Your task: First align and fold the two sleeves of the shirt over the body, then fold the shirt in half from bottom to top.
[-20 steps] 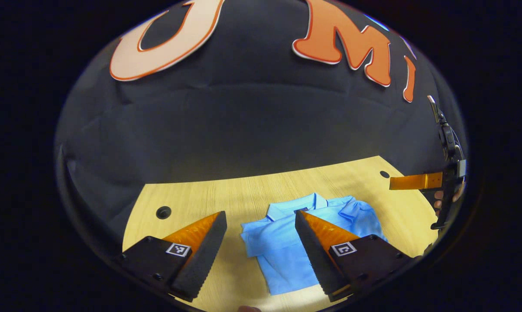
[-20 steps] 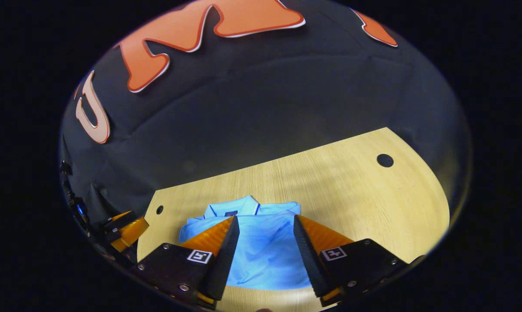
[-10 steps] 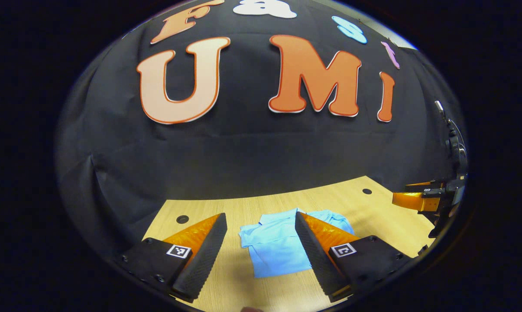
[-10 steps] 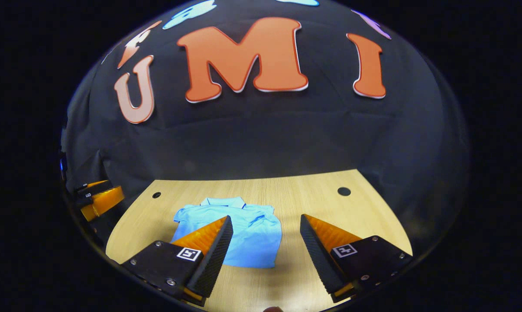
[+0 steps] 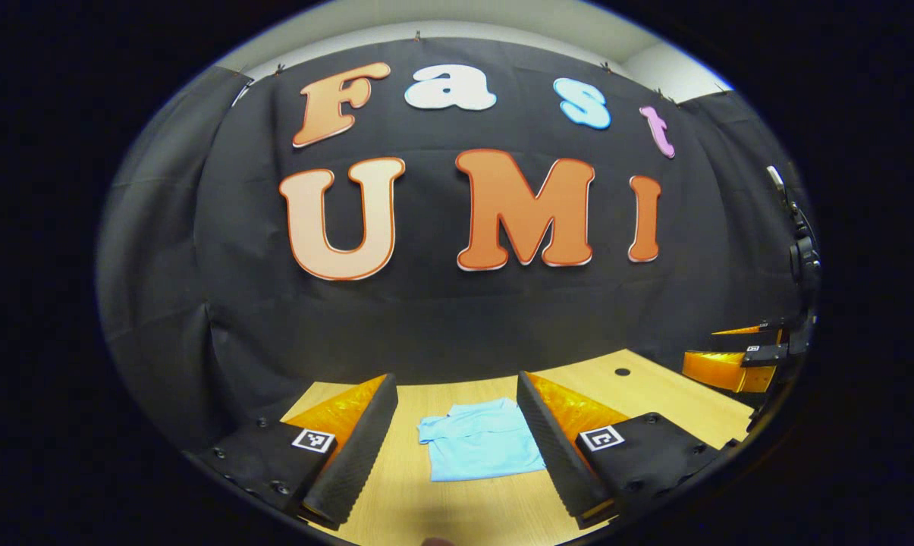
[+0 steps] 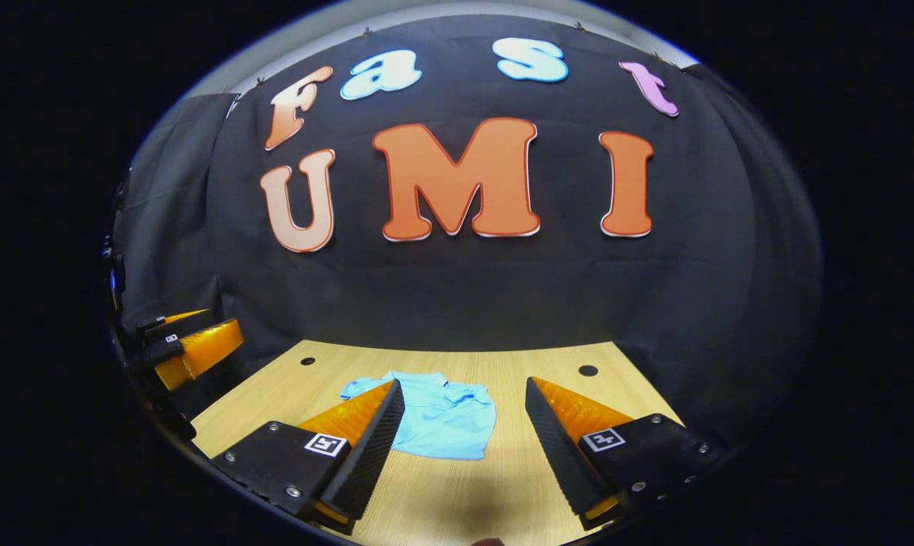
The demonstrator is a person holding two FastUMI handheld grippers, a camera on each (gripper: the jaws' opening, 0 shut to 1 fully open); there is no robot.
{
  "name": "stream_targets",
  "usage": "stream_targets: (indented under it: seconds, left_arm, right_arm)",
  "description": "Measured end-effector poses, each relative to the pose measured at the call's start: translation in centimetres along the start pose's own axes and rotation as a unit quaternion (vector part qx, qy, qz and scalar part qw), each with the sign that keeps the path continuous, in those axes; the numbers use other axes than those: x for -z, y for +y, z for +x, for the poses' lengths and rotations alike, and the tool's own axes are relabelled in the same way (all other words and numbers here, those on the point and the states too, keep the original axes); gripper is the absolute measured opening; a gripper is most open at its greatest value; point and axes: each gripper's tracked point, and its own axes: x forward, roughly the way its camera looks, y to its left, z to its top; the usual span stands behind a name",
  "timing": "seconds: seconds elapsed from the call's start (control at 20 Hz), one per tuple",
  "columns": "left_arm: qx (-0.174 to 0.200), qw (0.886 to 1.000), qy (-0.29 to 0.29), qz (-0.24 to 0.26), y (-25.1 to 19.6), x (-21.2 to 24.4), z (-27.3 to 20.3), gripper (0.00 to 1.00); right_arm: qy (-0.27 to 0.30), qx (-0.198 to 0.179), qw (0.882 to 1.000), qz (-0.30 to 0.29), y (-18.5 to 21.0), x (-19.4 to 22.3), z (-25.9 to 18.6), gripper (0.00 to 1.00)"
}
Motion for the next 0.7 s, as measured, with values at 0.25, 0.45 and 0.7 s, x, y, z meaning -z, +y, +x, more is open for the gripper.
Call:
stream_targets:
  seconds: [0.25, 0.45, 0.7]
  left_arm:
    - [-0.011, 1.000, -0.027, -0.007, -2.1, -1.0, -6.3, 1.00]
    - [-0.018, 0.998, -0.050, -0.011, -3.2, -2.6, -9.3, 1.00]
    - [-0.017, 0.998, -0.053, 0.002, -4.6, -2.9, -11.1, 1.00]
  right_arm:
    - [-0.053, -0.004, 0.998, -0.037, -0.2, -1.6, -5.2, 0.96]
    - [-0.063, -0.023, 0.996, -0.051, 1.2, -1.4, -6.9, 0.97]
    - [-0.070, -0.036, 0.995, -0.062, 2.4, -1.5, -8.4, 0.97]
